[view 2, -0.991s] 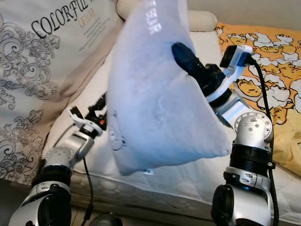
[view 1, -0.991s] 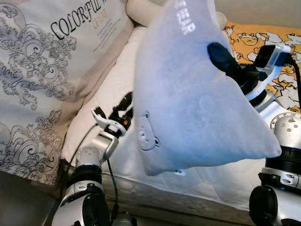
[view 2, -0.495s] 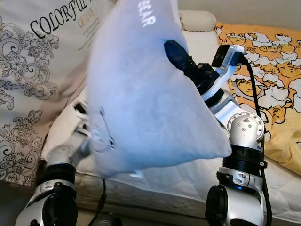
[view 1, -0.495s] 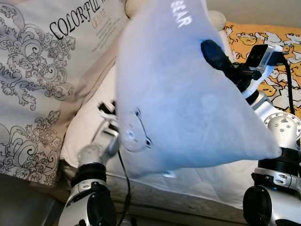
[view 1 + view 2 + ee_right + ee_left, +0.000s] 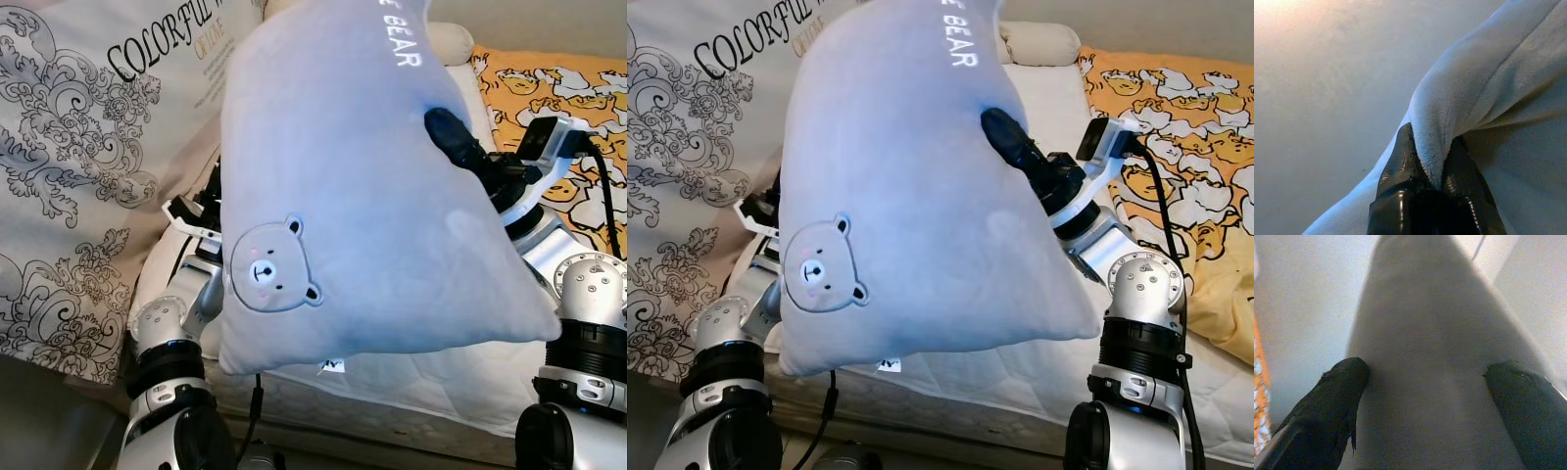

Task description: Clean up the room

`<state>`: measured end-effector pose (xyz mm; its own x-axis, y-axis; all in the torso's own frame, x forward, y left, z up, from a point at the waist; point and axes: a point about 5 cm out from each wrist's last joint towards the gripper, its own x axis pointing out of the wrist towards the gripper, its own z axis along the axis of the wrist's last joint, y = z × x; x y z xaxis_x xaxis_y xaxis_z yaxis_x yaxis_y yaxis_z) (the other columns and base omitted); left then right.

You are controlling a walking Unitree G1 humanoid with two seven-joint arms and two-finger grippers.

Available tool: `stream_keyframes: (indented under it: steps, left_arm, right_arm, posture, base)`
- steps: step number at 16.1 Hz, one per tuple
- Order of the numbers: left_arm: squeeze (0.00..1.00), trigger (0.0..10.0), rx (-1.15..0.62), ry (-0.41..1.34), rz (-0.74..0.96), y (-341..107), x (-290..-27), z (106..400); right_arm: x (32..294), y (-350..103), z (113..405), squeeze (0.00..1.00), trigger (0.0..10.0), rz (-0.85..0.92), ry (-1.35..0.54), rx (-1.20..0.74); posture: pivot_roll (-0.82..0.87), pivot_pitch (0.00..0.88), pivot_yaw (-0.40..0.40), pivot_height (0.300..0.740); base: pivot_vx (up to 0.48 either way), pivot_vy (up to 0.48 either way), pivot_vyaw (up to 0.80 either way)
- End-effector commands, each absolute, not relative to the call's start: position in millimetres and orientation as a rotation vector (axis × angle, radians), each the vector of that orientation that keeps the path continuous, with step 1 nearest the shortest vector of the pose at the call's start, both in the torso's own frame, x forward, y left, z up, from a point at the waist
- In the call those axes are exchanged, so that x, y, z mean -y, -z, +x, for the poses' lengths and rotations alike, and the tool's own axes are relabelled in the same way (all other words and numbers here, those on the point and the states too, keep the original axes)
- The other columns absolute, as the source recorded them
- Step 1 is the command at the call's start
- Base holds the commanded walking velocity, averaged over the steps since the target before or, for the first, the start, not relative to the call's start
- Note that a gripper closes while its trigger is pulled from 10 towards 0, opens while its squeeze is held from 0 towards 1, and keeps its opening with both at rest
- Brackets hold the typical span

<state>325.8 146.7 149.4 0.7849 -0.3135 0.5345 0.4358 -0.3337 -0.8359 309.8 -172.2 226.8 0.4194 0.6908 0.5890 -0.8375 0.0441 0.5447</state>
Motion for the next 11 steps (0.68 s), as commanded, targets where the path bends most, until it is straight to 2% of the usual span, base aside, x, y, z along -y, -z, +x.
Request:
stream_keyframes:
  steps: [1,4,5,6,7,8,9,10,11]
  left_arm:
    - [1.00,10.0,0.114,0.775,-1.753,-155,-150,325]
    - [1.00,10.0,0.135,0.761,-1.764,-157,-154,325]
    - [0.88,10.0,0.125,0.770,-1.764,-159,-154,324]
    - [0.81,10.0,0.073,0.801,-1.730,-160,-147,323]
    - [0.67,10.0,0.019,0.836,-1.696,-161,-137,322]
    - [0.38,10.0,-0.007,0.840,-1.664,-160,-133,321]
    - [0.00,10.0,-0.102,0.721,-1.546,-145,-125,328]
    - [0.00,10.0,-0.107,0.678,-1.513,-140,-126,330]
    - [0.00,10.0,-0.158,0.582,-1.304,-128,-126,333]
  right_arm:
    - [179,-226,311,0.00,0.0,0.963,-1.131,0.201]
    - [182,-221,311,0.00,0.0,0.961,-1.101,0.192]
    - [183,-219,310,0.00,0.0,0.960,-1.094,0.186]
    - [182,-218,309,0.00,0.0,0.959,-1.096,0.182]
    - [181,-218,309,0.00,0.0,0.960,-1.100,0.181]
    - [180,-219,309,0.00,0.0,0.961,-1.105,0.183]
    - [178,-223,310,0.00,0.0,0.958,-1.120,0.198]
    - [178,-225,310,0.00,0.0,0.955,-1.121,0.202]
    - [178,-226,312,0.00,0.0,0.922,-1.110,0.190]
  posture:
    - [0.05,0.000,0.023,0.740]
    - [0.05,0.000,0.025,0.740]
    - [0.05,0.000,0.024,0.740]
    - [0.05,0.000,0.024,0.740]
    - [0.05,0.000,0.024,0.740]
    - [0.05,0.000,0.024,0.740]
    - [0.05,0.000,0.028,0.740]
    - [0.05,0.000,0.029,0.740]
    - [0.05,0.000,0.031,0.740]
  base:
    - [0.000,0.000,0.00]
    - [0.000,0.000,0.00]
    - [0.000,0.000,0.00]
    - [0.000,0.000,0.00]
    - [0.000,0.000,0.00]
    - [0.000,0.000,0.00]
    - [0.000,0.000,0.00]
    - [0.000,0.000,0.00]
    - [0.000,0.000,0.00]
